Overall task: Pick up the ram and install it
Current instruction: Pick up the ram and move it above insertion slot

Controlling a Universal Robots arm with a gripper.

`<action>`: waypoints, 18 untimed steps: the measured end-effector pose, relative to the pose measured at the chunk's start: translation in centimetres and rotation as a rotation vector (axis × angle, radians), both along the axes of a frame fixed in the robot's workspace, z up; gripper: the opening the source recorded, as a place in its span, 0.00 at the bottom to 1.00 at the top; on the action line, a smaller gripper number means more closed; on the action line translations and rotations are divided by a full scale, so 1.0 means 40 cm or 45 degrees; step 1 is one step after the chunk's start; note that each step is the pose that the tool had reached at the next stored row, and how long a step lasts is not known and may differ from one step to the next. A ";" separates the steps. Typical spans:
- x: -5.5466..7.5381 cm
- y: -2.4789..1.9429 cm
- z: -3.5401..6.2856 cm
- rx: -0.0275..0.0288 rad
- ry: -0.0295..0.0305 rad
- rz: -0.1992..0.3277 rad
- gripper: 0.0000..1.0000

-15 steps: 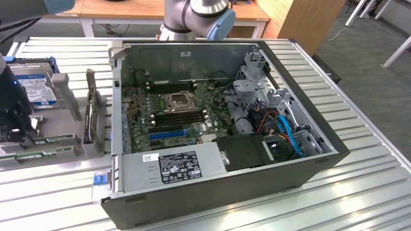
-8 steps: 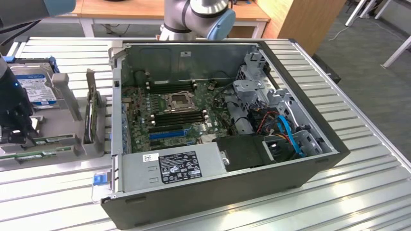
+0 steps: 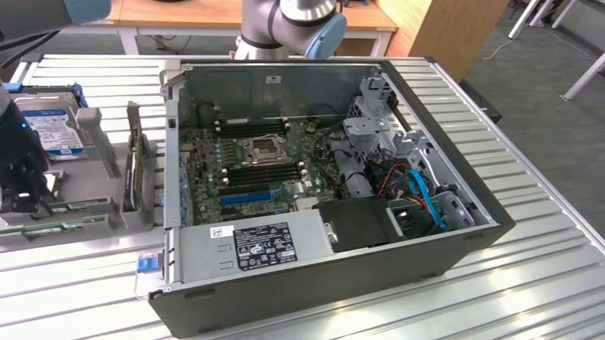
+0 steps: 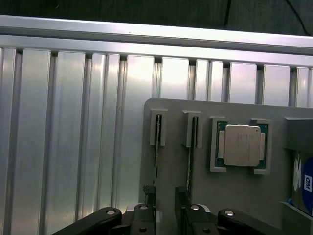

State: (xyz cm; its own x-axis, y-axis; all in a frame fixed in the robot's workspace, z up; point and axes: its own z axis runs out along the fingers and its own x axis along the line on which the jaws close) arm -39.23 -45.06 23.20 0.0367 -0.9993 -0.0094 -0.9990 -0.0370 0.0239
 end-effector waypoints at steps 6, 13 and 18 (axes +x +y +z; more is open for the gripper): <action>0.000 -0.011 0.000 0.0000 0.0000 0.000 0.29; 0.000 -0.020 0.000 0.0000 0.0000 0.000 0.29; 0.000 -0.020 0.000 0.0000 0.0000 0.000 0.29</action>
